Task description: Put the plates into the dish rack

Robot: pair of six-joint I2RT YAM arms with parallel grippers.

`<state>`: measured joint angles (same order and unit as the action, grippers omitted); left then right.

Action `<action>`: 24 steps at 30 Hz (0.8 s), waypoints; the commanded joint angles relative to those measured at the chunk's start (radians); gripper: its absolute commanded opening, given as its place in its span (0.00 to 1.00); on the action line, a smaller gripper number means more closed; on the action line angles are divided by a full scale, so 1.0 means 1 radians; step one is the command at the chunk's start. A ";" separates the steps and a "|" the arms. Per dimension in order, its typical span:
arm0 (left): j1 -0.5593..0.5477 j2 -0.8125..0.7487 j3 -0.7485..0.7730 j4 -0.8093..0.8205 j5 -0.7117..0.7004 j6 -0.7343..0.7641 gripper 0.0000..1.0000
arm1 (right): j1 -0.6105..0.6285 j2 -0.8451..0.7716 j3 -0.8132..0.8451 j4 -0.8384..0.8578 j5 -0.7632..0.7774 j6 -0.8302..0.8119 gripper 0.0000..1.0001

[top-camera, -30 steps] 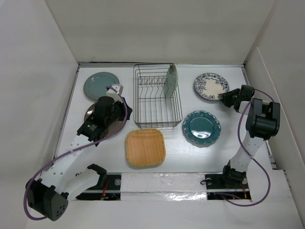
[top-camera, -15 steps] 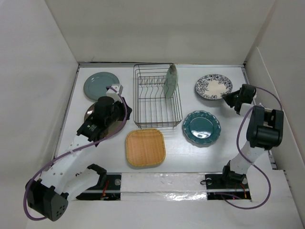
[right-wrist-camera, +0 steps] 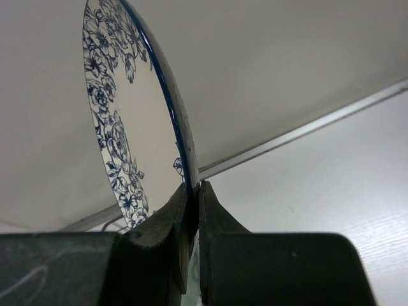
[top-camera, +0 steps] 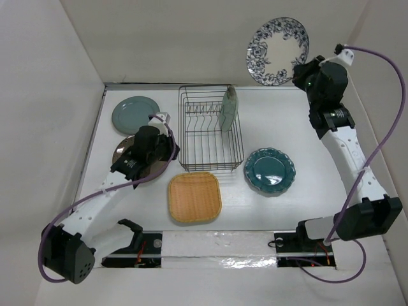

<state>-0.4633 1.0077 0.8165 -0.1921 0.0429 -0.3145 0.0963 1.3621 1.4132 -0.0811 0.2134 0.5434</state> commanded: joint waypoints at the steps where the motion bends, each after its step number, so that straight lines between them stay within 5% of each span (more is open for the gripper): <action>1: -0.003 0.052 0.052 0.003 -0.011 0.005 0.17 | 0.088 -0.024 0.162 -0.025 0.060 -0.094 0.00; 2: -0.003 0.058 0.053 0.008 0.000 0.005 0.28 | 0.136 -0.002 0.200 -0.048 0.061 -0.117 0.00; 5: 0.032 0.078 0.050 0.028 0.044 -0.014 0.36 | 0.256 0.052 0.343 -0.129 0.108 -0.181 0.00; 13: 0.041 0.198 0.059 0.040 0.083 -0.043 0.34 | 0.465 0.193 0.529 -0.236 0.294 -0.310 0.00; 24: -0.008 0.341 0.159 0.040 0.080 -0.057 0.30 | 0.517 0.403 0.805 -0.377 0.371 -0.420 0.00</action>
<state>-0.4652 1.3361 0.9207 -0.1917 0.0914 -0.3531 0.6037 1.8000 2.0663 -0.6006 0.5026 0.1608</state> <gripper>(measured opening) 0.300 0.098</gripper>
